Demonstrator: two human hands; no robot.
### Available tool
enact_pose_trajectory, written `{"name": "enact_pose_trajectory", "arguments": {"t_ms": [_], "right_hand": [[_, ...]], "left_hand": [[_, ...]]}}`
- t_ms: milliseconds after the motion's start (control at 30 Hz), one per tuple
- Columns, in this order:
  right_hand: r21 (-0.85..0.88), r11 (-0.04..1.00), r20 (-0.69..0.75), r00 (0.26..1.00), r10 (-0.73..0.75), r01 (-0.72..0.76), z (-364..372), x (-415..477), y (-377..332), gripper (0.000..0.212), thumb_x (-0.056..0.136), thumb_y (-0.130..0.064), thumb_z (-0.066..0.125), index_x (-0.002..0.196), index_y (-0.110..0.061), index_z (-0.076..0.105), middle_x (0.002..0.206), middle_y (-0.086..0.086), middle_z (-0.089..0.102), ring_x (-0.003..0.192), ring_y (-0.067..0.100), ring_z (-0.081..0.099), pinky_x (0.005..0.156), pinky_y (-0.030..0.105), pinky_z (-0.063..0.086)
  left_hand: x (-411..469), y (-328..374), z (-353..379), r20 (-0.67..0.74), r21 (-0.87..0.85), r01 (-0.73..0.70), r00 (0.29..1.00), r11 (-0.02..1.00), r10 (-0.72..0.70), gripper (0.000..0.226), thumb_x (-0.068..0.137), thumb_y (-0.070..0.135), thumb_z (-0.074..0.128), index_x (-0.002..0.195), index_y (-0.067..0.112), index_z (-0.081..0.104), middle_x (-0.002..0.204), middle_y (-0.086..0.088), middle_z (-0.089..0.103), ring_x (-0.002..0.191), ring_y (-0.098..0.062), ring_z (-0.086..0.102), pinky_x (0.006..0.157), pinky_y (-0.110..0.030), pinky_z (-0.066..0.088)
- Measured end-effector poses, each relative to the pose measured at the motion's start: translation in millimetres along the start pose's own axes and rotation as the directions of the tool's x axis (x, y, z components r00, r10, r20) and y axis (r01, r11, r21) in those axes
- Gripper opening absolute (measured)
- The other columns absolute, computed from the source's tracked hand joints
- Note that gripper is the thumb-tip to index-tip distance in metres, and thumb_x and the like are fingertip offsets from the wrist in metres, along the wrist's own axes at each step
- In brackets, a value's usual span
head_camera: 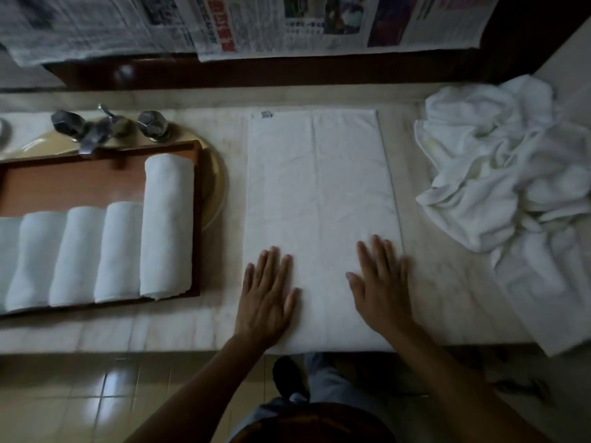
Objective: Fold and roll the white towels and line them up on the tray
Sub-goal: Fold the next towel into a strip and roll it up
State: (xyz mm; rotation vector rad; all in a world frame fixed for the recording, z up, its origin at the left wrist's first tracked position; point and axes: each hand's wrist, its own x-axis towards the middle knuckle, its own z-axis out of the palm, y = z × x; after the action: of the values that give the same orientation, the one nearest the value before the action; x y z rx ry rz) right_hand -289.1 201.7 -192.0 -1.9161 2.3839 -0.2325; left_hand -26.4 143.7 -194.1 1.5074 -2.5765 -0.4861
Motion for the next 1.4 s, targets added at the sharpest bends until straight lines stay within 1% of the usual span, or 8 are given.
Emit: {"name": "enact_pose_trajectory", "arguments": {"t_ms": [133,567,633,733,900,1033,1167,1400], "right_hand": [[-0.018,1.000,0.002,1.000,0.022,-0.022,1,-16,-1,0.068,0.103,-0.054,0.038,0.162,-0.022,0.028,0.171,0.008,0.017,0.158,0.029,0.011,0.125,0.058,0.008],[0.015,1.000,0.067,0.997,0.023,-0.024,-2,-25,-5,0.069,0.102,-0.056,0.034,0.162,-0.023,0.027,0.171,0.009,0.018,0.158,0.031,0.012,0.125,0.058,0.010],[0.016,0.999,0.100,0.994,0.037,-0.038,-7,-21,-6,0.069,0.101,-0.058,0.036,0.160,-0.023,0.032,0.169,0.009,0.021,0.156,0.032,0.015,0.124,0.058,0.013],[0.042,0.998,0.083,0.995,0.051,-0.054,-18,-5,-3,0.062,0.100,-0.055,0.043,0.151,-0.020,0.047,0.162,0.012,0.036,0.151,0.034,0.026,0.122,0.055,0.022],[0.136,0.990,-0.015,0.999,0.046,-0.043,-31,52,22,0.048,0.096,-0.033,0.064,0.137,-0.008,0.059,0.145,0.020,0.053,0.136,0.039,0.044,0.111,0.052,0.041],[0.178,0.983,0.013,0.999,0.043,-0.045,-48,125,48,0.042,0.098,-0.026,0.060,0.135,-0.008,0.059,0.140,0.017,0.055,0.131,0.037,0.047,0.106,0.048,0.044],[0.170,0.984,0.034,0.998,0.048,-0.053,-65,207,68,0.039,0.101,-0.026,0.054,0.136,-0.009,0.056,0.140,0.016,0.054,0.126,0.038,0.049,0.103,0.047,0.043],[0.198,0.975,0.082,0.993,0.083,-0.098,-60,329,92,0.039,0.104,-0.021,0.051,0.142,-0.010,0.052,0.140,0.019,0.054,0.129,0.038,0.050,0.104,0.044,0.044]], "left_hand": [[-14,-7,3,0.002,0.024,0.003,1.000,1.000,-0.003,0.071,0.106,0.050,0.038,0.166,0.021,0.013,0.174,-0.007,0.003,0.160,-0.025,0.001,0.127,-0.054,0.017],[-24,-5,0,0.054,0.045,0.012,0.998,0.999,-0.014,0.072,0.106,0.058,0.020,0.166,0.023,0.005,0.173,-0.008,-0.004,0.160,-0.024,-0.008,0.129,-0.050,0.005],[-20,-3,-6,0.089,0.047,0.016,0.996,0.999,-0.020,0.073,0.105,0.059,0.022,0.166,0.023,0.004,0.173,-0.009,-0.007,0.159,-0.026,-0.010,0.129,-0.049,0.001],[-9,10,-20,0.098,0.022,0.057,0.993,0.998,-0.059,0.070,0.105,0.051,0.038,0.164,0.019,0.017,0.172,-0.013,0.008,0.160,-0.029,0.000,0.129,-0.048,0.005],[26,59,-33,0.045,-0.031,0.032,0.999,0.999,-0.031,0.056,0.104,0.041,0.049,0.155,0.019,0.041,0.165,-0.011,0.031,0.158,-0.029,0.013,0.128,-0.046,0.012],[64,107,-27,0.012,-0.096,0.060,0.998,0.994,-0.060,0.051,0.103,0.041,0.053,0.149,0.020,0.049,0.159,-0.009,0.041,0.153,-0.030,0.026,0.125,-0.045,0.023],[101,151,-13,0.001,-0.174,0.120,0.993,0.977,-0.121,0.051,0.100,0.039,0.058,0.147,0.021,0.050,0.156,-0.007,0.043,0.149,-0.028,0.031,0.120,-0.047,0.034],[150,200,9,0.034,-0.210,0.159,0.987,0.965,-0.155,0.059,0.100,0.041,0.059,0.152,0.019,0.043,0.159,-0.006,0.038,0.150,-0.028,0.029,0.122,-0.047,0.033]]}}
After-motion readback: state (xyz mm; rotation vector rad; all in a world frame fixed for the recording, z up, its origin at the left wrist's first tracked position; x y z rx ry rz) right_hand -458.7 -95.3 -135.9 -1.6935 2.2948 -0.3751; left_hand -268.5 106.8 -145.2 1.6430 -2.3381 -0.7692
